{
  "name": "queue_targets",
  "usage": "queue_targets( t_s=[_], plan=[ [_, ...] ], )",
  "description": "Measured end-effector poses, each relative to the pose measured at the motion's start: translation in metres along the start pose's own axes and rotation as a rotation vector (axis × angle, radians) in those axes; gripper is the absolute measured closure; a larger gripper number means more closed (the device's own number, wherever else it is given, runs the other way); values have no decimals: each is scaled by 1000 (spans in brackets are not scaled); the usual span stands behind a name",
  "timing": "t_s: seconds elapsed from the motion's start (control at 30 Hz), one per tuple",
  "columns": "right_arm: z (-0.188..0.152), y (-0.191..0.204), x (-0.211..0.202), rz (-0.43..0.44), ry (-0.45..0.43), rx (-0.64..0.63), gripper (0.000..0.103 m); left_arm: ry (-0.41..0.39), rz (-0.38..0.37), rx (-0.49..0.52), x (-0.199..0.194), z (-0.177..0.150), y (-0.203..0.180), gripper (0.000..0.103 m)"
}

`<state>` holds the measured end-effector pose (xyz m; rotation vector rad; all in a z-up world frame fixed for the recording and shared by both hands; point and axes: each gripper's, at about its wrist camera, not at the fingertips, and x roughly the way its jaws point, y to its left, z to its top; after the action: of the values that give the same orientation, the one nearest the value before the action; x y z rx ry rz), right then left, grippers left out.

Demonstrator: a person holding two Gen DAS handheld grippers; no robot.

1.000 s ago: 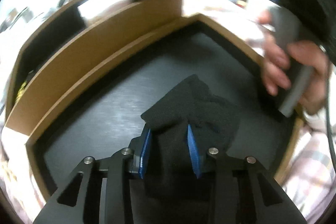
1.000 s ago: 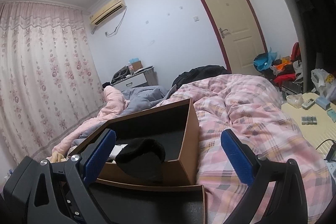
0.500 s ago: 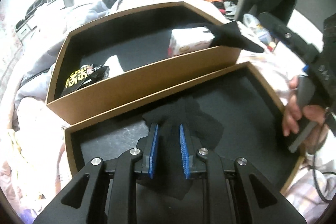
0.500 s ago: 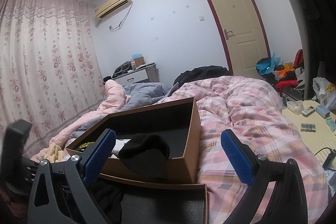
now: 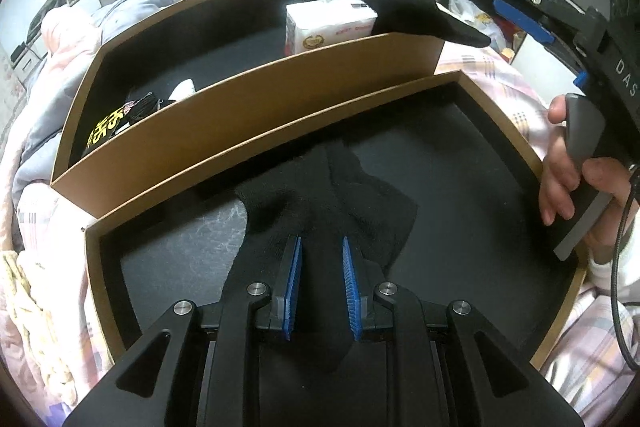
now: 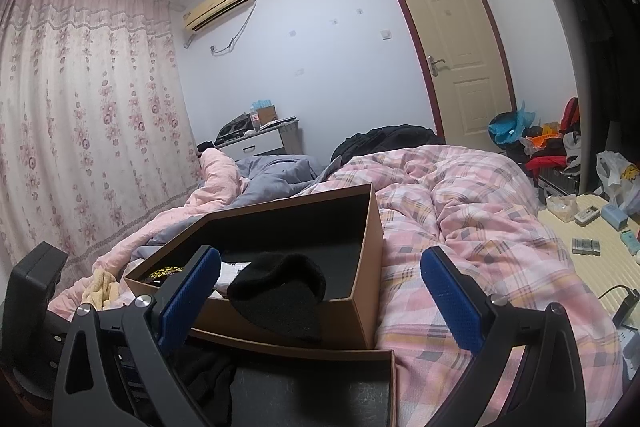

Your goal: Organize soft objects

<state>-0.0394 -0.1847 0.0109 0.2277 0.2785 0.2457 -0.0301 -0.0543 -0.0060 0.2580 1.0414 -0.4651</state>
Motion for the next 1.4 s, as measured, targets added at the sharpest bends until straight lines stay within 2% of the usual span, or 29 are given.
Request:
queue_targets(
  t_s=[0.23,0.33,0.4,0.43,0.47,0.5,0.57,0.73,0.83,1.03,1.13,1.2,1.27,1.33,1.37,1.4],
  plan=[
    [0,1,0,-1,1,-4,3,20,-2,-25,9,0,7,87],
    [-1,2,0,-1,3,-4,3,22,-4,-22,12,1,8,82],
    [-1,2,0,0,4,-4,3,20,28,-16,14,1,8,61],
    [-1,2,0,0,5,-4,3,18,72,-20,17,1,9,35],
    [-1,2,0,-2,5,-4,3,19,83,-25,18,1,10,15],
    [-1,2,0,-1,4,-4,3,20,72,-30,19,0,11,15],
    [-1,2,0,-1,4,-6,3,24,42,-26,18,0,10,15],
    [-1,2,0,-3,4,-9,3,-60,49,5,-5,1,1,15],
    [-1,2,0,-5,5,-8,3,-86,-4,11,-16,1,-3,15],
    [-1,2,1,-3,4,-7,3,14,-42,70,9,-6,-15,15],
    [-1,2,0,-4,4,-8,3,50,-20,80,16,-6,-18,29],
    [-1,2,1,-3,4,-8,3,45,-12,74,15,-5,-17,37],
    [-2,2,1,-3,4,-7,3,38,-30,58,12,-4,-13,61],
    [-1,2,0,-2,4,-7,3,37,-56,34,8,-3,-6,70],
    [-1,2,0,-4,4,-9,3,33,-71,21,5,-2,-3,78],
    [-1,2,0,-4,4,-9,3,29,-78,12,3,0,-2,80]
  ],
)
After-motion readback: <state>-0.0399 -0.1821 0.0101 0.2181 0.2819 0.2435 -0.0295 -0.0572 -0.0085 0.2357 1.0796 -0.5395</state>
